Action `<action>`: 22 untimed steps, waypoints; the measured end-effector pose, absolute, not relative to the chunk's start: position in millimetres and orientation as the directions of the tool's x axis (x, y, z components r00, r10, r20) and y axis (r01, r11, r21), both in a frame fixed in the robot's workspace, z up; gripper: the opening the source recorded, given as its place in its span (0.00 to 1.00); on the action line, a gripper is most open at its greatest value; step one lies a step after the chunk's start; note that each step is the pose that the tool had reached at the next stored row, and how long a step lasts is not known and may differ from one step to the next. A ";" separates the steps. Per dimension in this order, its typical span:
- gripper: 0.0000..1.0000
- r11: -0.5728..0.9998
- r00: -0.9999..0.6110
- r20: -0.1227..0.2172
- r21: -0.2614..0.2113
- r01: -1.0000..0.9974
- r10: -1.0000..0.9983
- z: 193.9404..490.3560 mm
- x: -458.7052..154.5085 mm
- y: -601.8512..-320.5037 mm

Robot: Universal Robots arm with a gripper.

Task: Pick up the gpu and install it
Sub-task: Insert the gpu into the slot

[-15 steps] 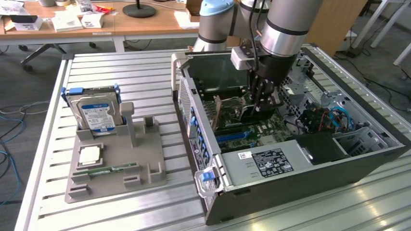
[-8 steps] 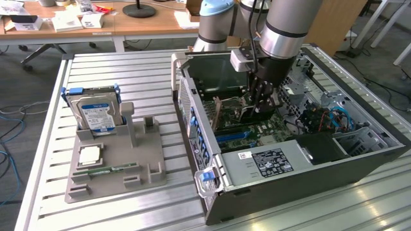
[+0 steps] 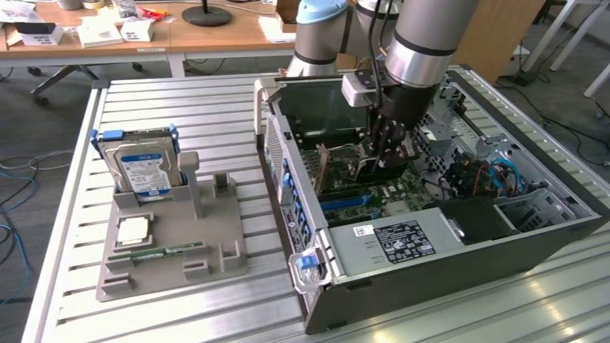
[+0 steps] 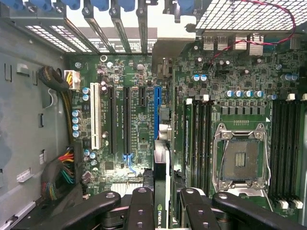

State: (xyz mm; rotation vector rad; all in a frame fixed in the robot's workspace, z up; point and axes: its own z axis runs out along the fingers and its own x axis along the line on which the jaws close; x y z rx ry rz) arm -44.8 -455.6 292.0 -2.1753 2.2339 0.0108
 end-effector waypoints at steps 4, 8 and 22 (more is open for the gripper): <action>0.26 0.027 -0.026 -0.021 -0.011 -1.000 -0.999 290.7 -44.9 -455.7; 0.26 0.027 -0.026 -0.022 -0.011 -1.000 -0.999 290.6 -44.8 -455.6; 0.26 0.027 -0.026 -0.025 -0.012 -1.000 -0.999 283.9 -45.0 -455.6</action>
